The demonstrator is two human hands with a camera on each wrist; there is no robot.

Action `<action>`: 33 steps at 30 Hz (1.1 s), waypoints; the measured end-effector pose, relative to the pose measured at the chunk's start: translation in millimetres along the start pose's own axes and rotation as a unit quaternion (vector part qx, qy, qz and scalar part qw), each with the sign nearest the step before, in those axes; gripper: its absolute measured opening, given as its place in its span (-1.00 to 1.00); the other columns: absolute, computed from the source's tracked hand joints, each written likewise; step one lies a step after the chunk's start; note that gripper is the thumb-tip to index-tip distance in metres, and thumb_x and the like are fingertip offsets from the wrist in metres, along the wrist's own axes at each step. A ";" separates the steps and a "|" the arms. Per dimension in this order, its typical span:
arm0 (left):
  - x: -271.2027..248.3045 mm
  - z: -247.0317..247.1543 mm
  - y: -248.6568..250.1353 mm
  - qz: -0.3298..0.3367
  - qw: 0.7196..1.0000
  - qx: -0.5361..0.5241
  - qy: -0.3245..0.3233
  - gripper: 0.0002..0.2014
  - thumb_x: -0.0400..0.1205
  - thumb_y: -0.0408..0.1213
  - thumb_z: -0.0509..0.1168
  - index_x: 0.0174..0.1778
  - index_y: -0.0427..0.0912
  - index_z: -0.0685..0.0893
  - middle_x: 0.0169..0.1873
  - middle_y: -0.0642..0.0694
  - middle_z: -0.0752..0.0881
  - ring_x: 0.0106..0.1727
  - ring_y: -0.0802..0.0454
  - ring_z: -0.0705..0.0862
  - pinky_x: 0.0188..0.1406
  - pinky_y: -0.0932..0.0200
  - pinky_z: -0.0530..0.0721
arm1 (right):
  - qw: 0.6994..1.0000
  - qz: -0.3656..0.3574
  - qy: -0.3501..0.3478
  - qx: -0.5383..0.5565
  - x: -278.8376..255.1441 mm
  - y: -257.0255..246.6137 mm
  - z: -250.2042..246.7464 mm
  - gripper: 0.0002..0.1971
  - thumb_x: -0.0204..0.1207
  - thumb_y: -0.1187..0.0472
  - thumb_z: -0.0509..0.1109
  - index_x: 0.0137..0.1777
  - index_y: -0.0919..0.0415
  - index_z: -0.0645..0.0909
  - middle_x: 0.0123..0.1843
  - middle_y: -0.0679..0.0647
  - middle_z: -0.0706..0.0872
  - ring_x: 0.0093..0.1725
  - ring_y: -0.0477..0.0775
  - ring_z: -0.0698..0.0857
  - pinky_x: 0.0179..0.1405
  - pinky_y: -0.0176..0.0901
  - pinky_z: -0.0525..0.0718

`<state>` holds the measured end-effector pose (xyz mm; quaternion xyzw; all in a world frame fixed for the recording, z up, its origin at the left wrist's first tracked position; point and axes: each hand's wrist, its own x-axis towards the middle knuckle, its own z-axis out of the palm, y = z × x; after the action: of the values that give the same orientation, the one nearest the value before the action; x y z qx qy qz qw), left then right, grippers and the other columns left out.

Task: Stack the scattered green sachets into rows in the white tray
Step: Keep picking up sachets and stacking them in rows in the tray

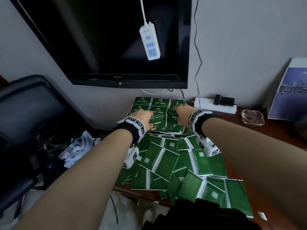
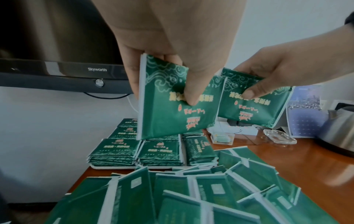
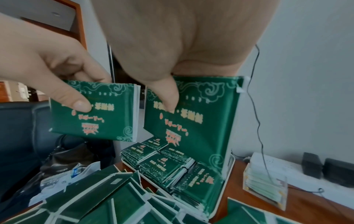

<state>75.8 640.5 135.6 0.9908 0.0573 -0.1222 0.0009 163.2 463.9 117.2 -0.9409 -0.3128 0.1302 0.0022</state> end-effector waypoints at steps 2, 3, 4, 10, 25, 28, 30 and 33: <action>13.0 9.1 -31.2 0.014 1.000 0.006 -0.011 -0.53 0.68 -0.11 0.36 0.51 -0.08 0.52 0.30 -0.22 0.67 0.23 -0.22 0.68 0.16 -0.02 0.69 | 1.000 0.015 -0.016 0.017 17.6 -21.4 7.6 -0.52 0.65 0.42 0.15 0.58 0.29 0.31 0.24 0.34 0.66 0.16 0.34 0.69 -0.08 0.04 0.69; 19.9 13.4 -47.2 0.018 1.000 0.006 -0.016 -0.53 0.68 -0.11 0.36 0.51 -0.08 0.52 0.31 -0.22 0.67 0.24 -0.22 0.69 0.19 -0.03 0.69 | 0.999 0.022 -0.025 0.018 26.9 -32.7 10.8 -0.52 0.65 0.42 0.15 0.58 0.29 0.31 0.25 0.34 0.66 0.16 0.33 0.69 -0.05 0.05 0.70; 26.6 16.9 -62.4 0.023 1.000 0.006 -0.021 -0.53 0.68 -0.12 0.36 0.51 -0.08 0.53 0.32 -0.22 0.67 0.24 -0.23 0.69 0.21 -0.04 0.69 | 0.999 0.028 -0.030 0.017 36.7 -42.8 14.0 -0.52 0.65 0.42 0.14 0.58 0.28 0.31 0.24 0.33 0.66 0.15 0.33 0.70 -0.07 0.05 0.70; 66.4 29.0 -132.8 0.065 0.996 0.041 -0.034 -0.62 0.71 -0.15 0.32 0.45 -0.12 0.57 0.19 -0.22 0.71 0.09 -0.21 0.74 0.08 -0.02 0.74 | 0.997 0.065 -0.041 0.017 88.7 -86.0 27.6 -0.47 0.62 0.46 0.14 0.60 0.23 0.31 0.19 0.32 0.67 0.07 0.31 0.72 -0.15 0.00 0.69; 163.1 86.1 -188.2 0.095 0.993 0.061 -0.036 -0.69 0.74 -0.27 0.22 0.41 -0.07 0.58 -0.07 -0.16 0.74 -0.18 -0.13 0.69 -0.20 0.02 0.73 | 0.985 0.145 -0.083 0.044 172.7 -79.4 78.1 -0.52 0.61 0.47 0.15 0.50 0.15 0.47 -0.08 0.15 0.62 -0.19 0.16 0.68 -0.29 -0.07 0.68; 176.6 94.7 -190.2 0.104 0.992 0.065 -0.031 -0.71 0.74 -0.27 0.21 0.39 -0.07 0.57 -0.20 -0.11 0.69 -0.26 -0.10 0.63 -0.33 0.08 0.64 | 0.985 0.144 -0.089 0.043 183.8 -82.4 88.7 -0.52 0.62 0.49 0.16 0.50 0.16 0.47 0.02 0.16 0.71 -0.12 0.14 0.71 -0.27 -0.12 0.67; 182.5 102.6 -192.5 0.120 0.990 0.067 -0.028 -0.69 0.72 -0.32 0.22 0.39 -0.06 0.56 -0.21 -0.08 0.71 -0.28 -0.08 0.67 -0.34 0.08 0.68 | 0.988 0.126 -0.076 0.036 188.3 -85.4 97.5 -0.47 0.59 0.52 0.18 0.54 0.18 0.42 0.22 0.20 0.70 0.02 0.18 0.72 -0.13 -0.07 0.73; 186.9 118.3 -198.9 0.142 0.986 0.078 -0.023 -0.60 0.68 -0.43 0.19 0.41 -0.01 0.57 -0.08 -0.07 0.78 -0.17 -0.09 0.75 -0.28 0.07 0.72 | 0.994 0.085 -0.072 0.019 192.4 -88.5 116.6 -0.35 0.57 0.51 0.20 0.67 0.20 0.27 0.67 0.16 0.34 0.57 0.25 0.42 0.43 0.10 0.57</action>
<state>204.6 857.4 -22.0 0.9829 -0.0941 -0.1473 -0.0580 230.7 639.4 -34.7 -0.9520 -0.2284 0.2033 -0.0136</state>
